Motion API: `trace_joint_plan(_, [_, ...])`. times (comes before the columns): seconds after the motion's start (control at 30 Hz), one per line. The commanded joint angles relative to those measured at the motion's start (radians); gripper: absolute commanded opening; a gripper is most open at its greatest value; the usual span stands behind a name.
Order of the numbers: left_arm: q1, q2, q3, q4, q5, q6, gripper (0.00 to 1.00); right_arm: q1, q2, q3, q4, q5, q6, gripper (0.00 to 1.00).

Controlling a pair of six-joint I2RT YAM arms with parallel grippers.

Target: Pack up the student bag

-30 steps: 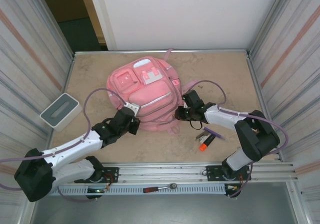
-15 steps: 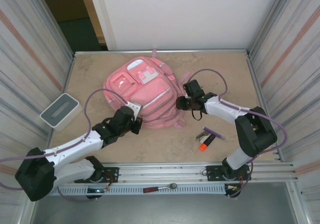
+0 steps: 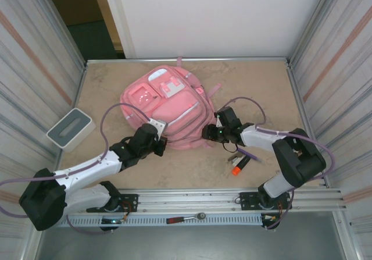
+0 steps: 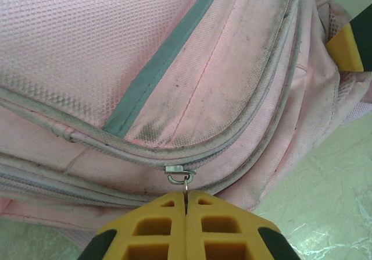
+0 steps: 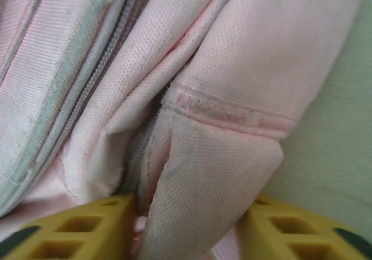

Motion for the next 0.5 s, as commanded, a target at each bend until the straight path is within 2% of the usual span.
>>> trace_joint_plan(0.0, [-0.002, -0.014, 0.009, -0.041, -0.053, 0.040, 0.00, -0.027, 0.034, 0.016, 0.045, -0.060, -0.007, 0.25])
trace_joint_plan(0.17, [0.059, -0.038, 0.002, -0.078, -0.123, 0.075, 0.00, -0.067, 0.010, 0.033, -0.041, 0.021, -0.073, 0.07])
trace_joint_plan(0.37, [0.094, -0.009, -0.011, -0.087, -0.203, 0.023, 0.00, -0.085, -0.027, 0.059, -0.109, 0.088, -0.129, 0.01])
trace_joint_plan(0.47, [0.099, 0.042, -0.001, -0.087, -0.256, -0.003, 0.00, -0.082, -0.036, 0.062, -0.097, 0.069, -0.136, 0.00])
